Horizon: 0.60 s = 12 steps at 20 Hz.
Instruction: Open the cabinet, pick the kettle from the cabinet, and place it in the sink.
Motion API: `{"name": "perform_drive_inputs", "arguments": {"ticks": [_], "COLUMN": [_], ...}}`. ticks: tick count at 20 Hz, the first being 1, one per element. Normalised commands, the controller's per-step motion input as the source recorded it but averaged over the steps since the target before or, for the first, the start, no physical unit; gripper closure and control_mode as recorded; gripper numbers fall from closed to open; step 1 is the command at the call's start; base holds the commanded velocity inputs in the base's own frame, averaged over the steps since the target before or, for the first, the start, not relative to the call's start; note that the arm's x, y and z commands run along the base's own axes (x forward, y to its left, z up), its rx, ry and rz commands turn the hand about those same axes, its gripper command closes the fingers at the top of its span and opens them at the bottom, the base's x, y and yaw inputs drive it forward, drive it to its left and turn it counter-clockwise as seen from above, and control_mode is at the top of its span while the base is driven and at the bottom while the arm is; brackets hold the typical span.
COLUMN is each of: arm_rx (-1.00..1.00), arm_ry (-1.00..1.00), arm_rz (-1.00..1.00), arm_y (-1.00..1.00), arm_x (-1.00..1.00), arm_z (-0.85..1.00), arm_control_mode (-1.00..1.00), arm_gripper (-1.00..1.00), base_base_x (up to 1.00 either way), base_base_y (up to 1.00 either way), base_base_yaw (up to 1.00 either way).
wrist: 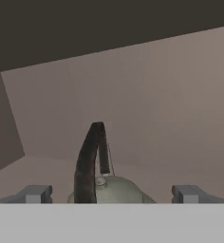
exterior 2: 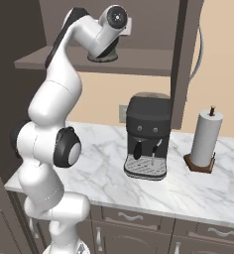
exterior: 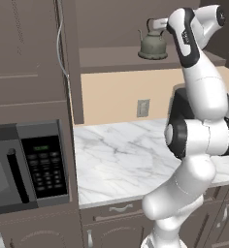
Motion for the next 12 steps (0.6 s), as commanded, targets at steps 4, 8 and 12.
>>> {"name": "perform_drive_inputs", "arguments": {"ticks": [4,8,12], "arm_rx": [0.04,0.07,0.06], "arm_ry": [0.05,0.03,0.04], "arm_rz": [0.03,0.03,0.04], "arm_y": [-0.04,-0.07,-0.10], "arm_x": [0.28,0.24,0.30], "arm_z": [-0.01,-0.03,-0.01], "arm_control_mode": [-1.00,-1.00,-1.00], "arm_gripper": [-1.00,-1.00,-1.00], "base_base_x": [0.00,0.00,0.00], "base_base_y": [0.00,0.00,0.00], "base_base_yaw": [0.00,0.00,0.00]}}
